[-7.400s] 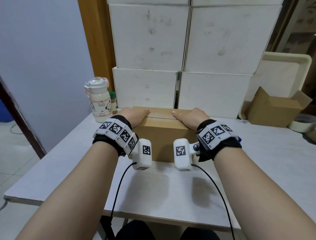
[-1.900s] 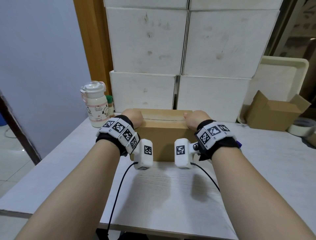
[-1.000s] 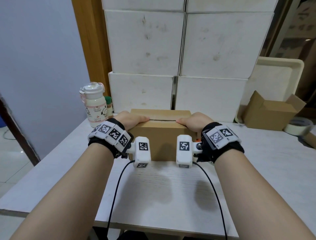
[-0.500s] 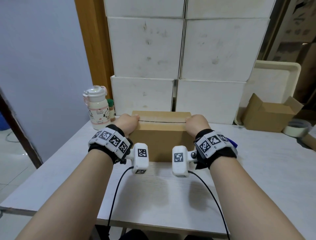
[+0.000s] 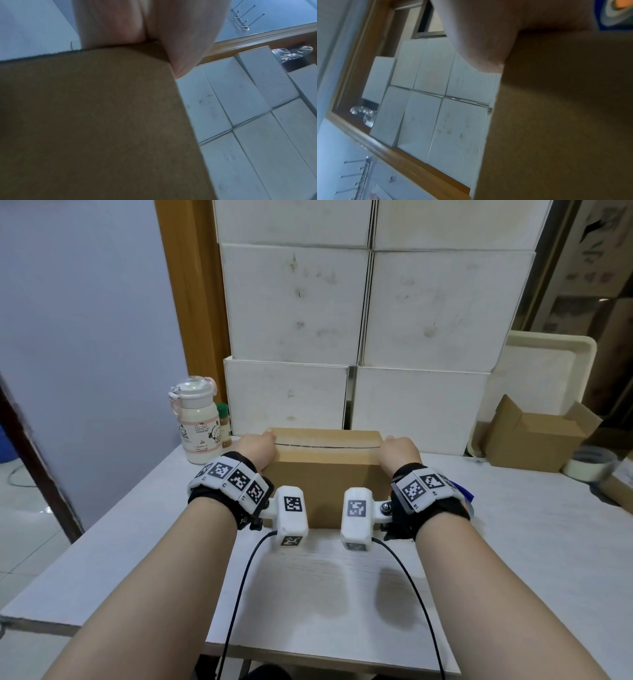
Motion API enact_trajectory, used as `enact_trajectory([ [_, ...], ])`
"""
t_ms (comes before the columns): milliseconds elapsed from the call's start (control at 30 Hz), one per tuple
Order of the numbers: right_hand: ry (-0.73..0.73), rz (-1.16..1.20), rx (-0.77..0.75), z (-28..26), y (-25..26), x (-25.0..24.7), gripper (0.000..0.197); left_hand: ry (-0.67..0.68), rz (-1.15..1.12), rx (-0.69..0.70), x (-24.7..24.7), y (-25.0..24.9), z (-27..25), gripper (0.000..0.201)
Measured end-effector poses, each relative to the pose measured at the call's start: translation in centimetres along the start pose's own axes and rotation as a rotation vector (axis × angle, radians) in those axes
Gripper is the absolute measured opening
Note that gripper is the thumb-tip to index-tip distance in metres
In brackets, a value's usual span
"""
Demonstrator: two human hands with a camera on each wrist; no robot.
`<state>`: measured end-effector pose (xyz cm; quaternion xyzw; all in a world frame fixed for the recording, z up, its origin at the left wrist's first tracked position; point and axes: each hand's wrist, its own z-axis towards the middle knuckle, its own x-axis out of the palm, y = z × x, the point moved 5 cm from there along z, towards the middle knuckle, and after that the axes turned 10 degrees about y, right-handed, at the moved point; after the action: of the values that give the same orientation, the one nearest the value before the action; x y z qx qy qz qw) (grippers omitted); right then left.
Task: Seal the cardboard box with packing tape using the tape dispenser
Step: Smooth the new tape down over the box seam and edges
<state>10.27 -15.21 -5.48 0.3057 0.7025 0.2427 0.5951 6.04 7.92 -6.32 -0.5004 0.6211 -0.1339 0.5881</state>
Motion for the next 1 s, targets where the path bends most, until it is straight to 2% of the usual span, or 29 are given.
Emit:
enact_trajectory([
  [67,0.041,-0.034,-0.045,-0.2,0.6,0.0,0.047,0.024,-0.033,-0.011,0.2,-0.1,-0.3,0.070],
  [167,0.114,-0.073,-0.023,-0.3,1.3,0.4,0.070,0.078,0.015,-0.002,0.5,0.2,0.4,0.086],
  [267,0.160,-0.102,-0.014,-0.2,2.1,0.8,0.080,0.141,0.068,-0.012,0.7,0.0,0.2,0.090],
  [367,0.184,-0.082,0.018,-0.1,2.0,1.3,0.072,0.121,0.133,-0.006,0.6,-0.5,-0.2,0.082],
  [533,0.125,-0.138,0.007,0.5,1.8,1.0,0.049,0.084,0.354,0.040,0.7,-1.7,0.0,0.049],
  [633,0.092,-0.305,-0.018,0.6,2.0,0.8,0.037,0.095,0.326,0.041,0.5,-1.8,-0.1,0.047],
  [700,0.090,-0.369,-0.022,0.8,2.1,0.8,0.040,0.057,0.328,0.021,0.4,-1.8,-0.1,0.045],
  [833,0.116,-0.588,-0.043,1.0,2.3,0.7,0.040,-0.012,0.389,0.014,0.3,-2.4,0.1,0.055],
  [1000,0.088,-0.655,-0.070,1.0,2.1,0.9,0.038,-0.042,0.429,0.037,0.2,-2.2,0.6,0.056],
])
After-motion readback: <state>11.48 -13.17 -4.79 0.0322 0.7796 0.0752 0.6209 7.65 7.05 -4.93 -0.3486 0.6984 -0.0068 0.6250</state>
